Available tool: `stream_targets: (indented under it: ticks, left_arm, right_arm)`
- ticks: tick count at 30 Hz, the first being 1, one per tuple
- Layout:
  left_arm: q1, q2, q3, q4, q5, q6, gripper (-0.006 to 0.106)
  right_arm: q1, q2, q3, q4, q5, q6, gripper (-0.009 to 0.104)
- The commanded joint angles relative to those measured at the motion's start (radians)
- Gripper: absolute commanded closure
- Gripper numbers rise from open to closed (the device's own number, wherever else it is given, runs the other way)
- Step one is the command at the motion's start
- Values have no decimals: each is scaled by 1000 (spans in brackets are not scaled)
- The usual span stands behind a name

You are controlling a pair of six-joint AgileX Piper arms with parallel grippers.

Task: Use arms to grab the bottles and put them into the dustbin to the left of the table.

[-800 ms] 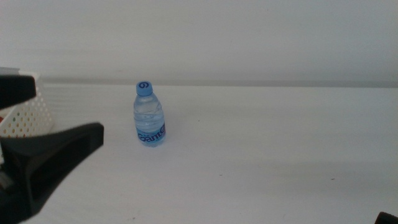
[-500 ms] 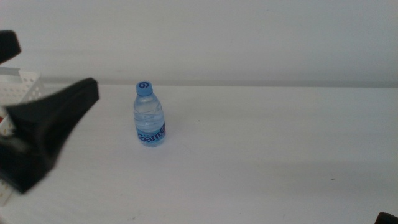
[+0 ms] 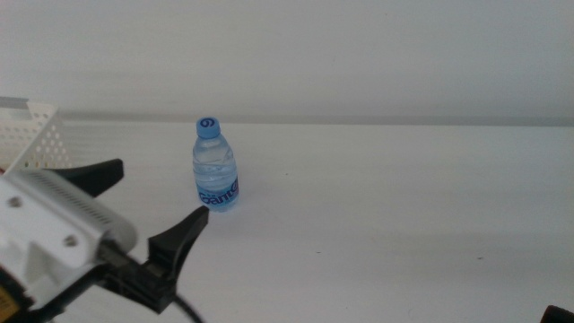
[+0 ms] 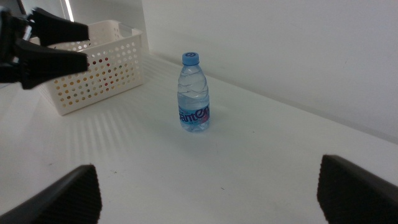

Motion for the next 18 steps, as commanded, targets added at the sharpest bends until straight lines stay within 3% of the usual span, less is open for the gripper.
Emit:
stream_targets:
  ticks: [1,4,8,18]
  left_arm:
    - [-6,59,5,-24,-66,-10,7]
    - [-6,146,5,-40,-162,-10,7]
    - [-6,294,5,-157,-259,-10,7]
    - [-6,573,3,-189,-518,-129,7]
  right_arm:
    - [-1,-4,5,-4,-9,-4,2]
    - [-1,-4,5,-4,-9,-4,2]
    - [-1,-4,5,-4,-9,-4,2]
    - [-1,-4,5,-4,-9,-4,2]
